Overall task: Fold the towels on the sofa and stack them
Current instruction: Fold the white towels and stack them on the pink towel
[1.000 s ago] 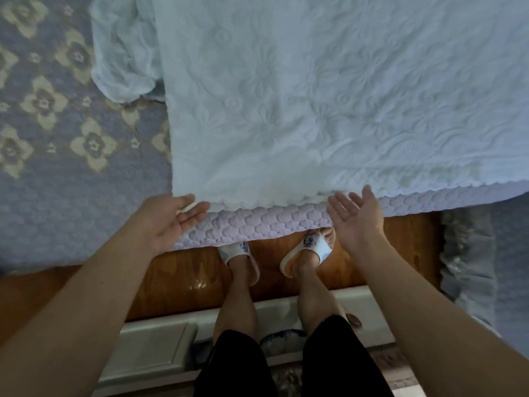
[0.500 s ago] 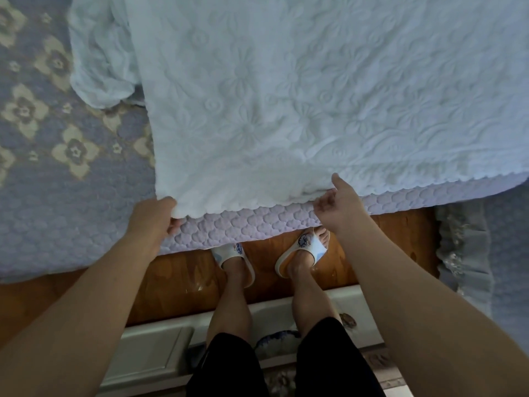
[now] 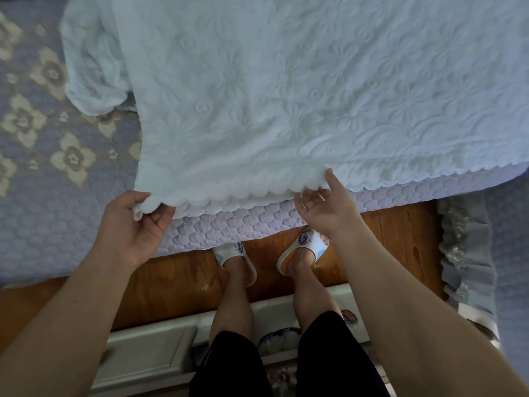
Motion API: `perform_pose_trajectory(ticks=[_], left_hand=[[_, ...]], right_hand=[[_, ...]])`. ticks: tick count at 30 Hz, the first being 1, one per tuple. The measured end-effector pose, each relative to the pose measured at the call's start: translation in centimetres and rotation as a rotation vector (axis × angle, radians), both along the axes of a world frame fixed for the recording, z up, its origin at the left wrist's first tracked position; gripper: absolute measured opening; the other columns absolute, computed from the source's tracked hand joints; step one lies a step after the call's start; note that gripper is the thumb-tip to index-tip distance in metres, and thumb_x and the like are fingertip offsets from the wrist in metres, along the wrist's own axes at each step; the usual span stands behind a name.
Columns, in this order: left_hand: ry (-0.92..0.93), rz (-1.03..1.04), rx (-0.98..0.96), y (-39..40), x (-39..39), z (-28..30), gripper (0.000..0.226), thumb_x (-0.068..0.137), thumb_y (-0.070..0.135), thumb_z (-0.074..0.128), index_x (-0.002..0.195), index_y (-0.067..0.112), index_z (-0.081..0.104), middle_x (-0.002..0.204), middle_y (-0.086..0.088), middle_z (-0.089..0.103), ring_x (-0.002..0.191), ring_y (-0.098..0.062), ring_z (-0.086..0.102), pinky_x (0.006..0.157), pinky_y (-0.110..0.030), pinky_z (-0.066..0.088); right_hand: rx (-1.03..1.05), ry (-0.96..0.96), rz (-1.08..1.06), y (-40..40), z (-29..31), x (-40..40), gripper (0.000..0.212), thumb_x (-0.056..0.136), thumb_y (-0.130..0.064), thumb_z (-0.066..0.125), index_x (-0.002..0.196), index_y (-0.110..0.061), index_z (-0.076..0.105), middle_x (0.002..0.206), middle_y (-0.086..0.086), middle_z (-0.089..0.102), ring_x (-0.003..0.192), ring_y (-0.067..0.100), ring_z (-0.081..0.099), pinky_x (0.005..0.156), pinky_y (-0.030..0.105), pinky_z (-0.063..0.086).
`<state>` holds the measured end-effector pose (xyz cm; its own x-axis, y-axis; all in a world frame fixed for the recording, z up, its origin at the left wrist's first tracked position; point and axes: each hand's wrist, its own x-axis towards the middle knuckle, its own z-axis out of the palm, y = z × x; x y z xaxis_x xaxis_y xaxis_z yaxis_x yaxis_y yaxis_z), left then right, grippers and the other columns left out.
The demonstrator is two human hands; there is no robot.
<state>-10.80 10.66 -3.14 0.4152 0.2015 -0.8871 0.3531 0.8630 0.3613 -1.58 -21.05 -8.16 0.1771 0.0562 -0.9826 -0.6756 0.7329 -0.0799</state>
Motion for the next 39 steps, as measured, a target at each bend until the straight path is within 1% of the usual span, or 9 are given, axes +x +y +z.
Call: perform_pose_trajectory(ticks=[4, 9, 13, 17, 24, 29, 34, 37, 39], left_hand=[[0.004, -0.027, 0.012, 0.2, 0.1, -0.1, 0.018, 0.094, 0.005, 0.049, 0.097, 0.009, 0.066, 0.105, -0.003, 0.073, 0.095, -0.015, 0.072, 0.079, -0.026, 0.059], [0.083, -0.186, 0.100, 0.2, -0.1, -1.6, 0.028, 0.096, 0.011, 0.052, 0.123, 0.010, 0.060, 0.123, -0.010, 0.071, 0.112, -0.026, 0.069, 0.094, -0.040, 0.057], [0.292, -0.368, 0.265, -0.3, -0.4, -4.1, 0.022, 0.100, 0.014, 0.056, 0.121, 0.012, 0.061, 0.116, -0.009, 0.071, 0.100, -0.026, 0.071, 0.092, -0.039, 0.056], [0.366, -0.629, 0.455, -0.3, -1.2, -6.5, 0.030, 0.104, 0.023, 0.053, 0.130, 0.008, 0.055, 0.108, -0.009, 0.070, 0.096, -0.024, 0.072, 0.089, -0.036, 0.056], [0.491, -0.757, 0.714, -0.7, -1.5, -7.3, 0.019, 0.097, 0.030, 0.058, 0.084, 0.018, 0.064, 0.085, -0.009, 0.074, 0.083, -0.027, 0.074, 0.086, -0.046, 0.060], [0.564, -0.929, 1.133, -1.3, -1.0, -7.5, 0.039, 0.092, 0.035, 0.064, 0.116, 0.004, 0.058, 0.115, -0.016, 0.056, 0.092, -0.027, 0.055, 0.075, -0.036, 0.046], [0.656, -1.016, 1.030, -0.8, 0.1, -8.7, 0.068, 0.088, 0.060, 0.057, 0.124, 0.003, 0.056, 0.130, -0.024, 0.050, 0.113, -0.040, 0.054, 0.090, -0.047, 0.047], [0.542, -0.940, 0.957, -0.8, 0.6, -7.5, 0.053, 0.100, 0.048, 0.046, 0.121, 0.001, 0.057, 0.114, -0.013, 0.059, 0.100, -0.033, 0.058, 0.080, -0.039, 0.045], [0.469, -0.828, 0.932, -1.5, 0.1, -5.3, 0.038, 0.103, 0.038, 0.047, 0.120, 0.005, 0.054, 0.107, -0.007, 0.059, 0.094, -0.027, 0.059, 0.077, -0.037, 0.047]], right_hand=[[-0.134, 0.018, 0.056, -1.5, 0.1, 1.2, 0.026, 0.087, -0.033, 0.076, 0.086, -0.015, 0.058, 0.054, -0.005, 0.039, 0.045, 0.009, 0.031, 0.071, 0.025, 0.046], [-0.115, -0.102, -0.123, -4.3, 0.3, 3.0, 0.033, 0.093, -0.019, 0.070, 0.121, -0.005, 0.062, 0.111, 0.011, 0.070, 0.100, 0.023, 0.070, 0.083, 0.033, 0.058], [-0.305, -0.117, -0.014, -5.9, -0.9, 4.0, 0.033, 0.094, -0.013, 0.066, 0.125, -0.003, 0.062, 0.120, 0.013, 0.070, 0.105, 0.024, 0.070, 0.091, 0.037, 0.058], [-0.611, -0.015, 0.202, -7.4, -1.8, 4.0, 0.026, 0.088, -0.012, 0.074, 0.111, -0.007, 0.065, 0.110, 0.013, 0.070, 0.087, 0.023, 0.069, 0.076, 0.039, 0.063], [-0.777, 0.057, 0.300, -8.7, -1.9, 4.2, 0.020, 0.086, -0.009, 0.073, 0.102, -0.012, 0.060, 0.103, 0.007, 0.063, 0.092, 0.025, 0.065, 0.072, 0.039, 0.064], [-0.887, 0.055, 0.618, -8.9, -2.2, 4.3, 0.022, 0.089, -0.024, 0.071, 0.092, -0.008, 0.056, 0.088, 0.006, 0.061, 0.077, 0.026, 0.068, 0.077, 0.044, 0.063], [-0.900, 0.135, 0.772, -9.3, -2.2, 4.1, 0.044, 0.078, -0.048, 0.071, 0.088, -0.008, 0.054, 0.077, 0.009, 0.063, 0.078, 0.031, 0.071, 0.080, 0.051, 0.061], [-0.955, 0.240, 0.761, -8.5, -1.2, 3.9, 0.057, 0.082, -0.056, 0.061, 0.106, -0.004, 0.053, 0.085, 0.006, 0.060, 0.077, 0.025, 0.065, 0.080, 0.042, 0.060], [-1.150, 0.204, 0.771, -6.9, 0.8, 3.4, 0.037, 0.094, -0.044, 0.053, 0.109, -0.011, 0.048, 0.091, 0.003, 0.056, 0.082, 0.024, 0.061, 0.072, 0.036, 0.051]])
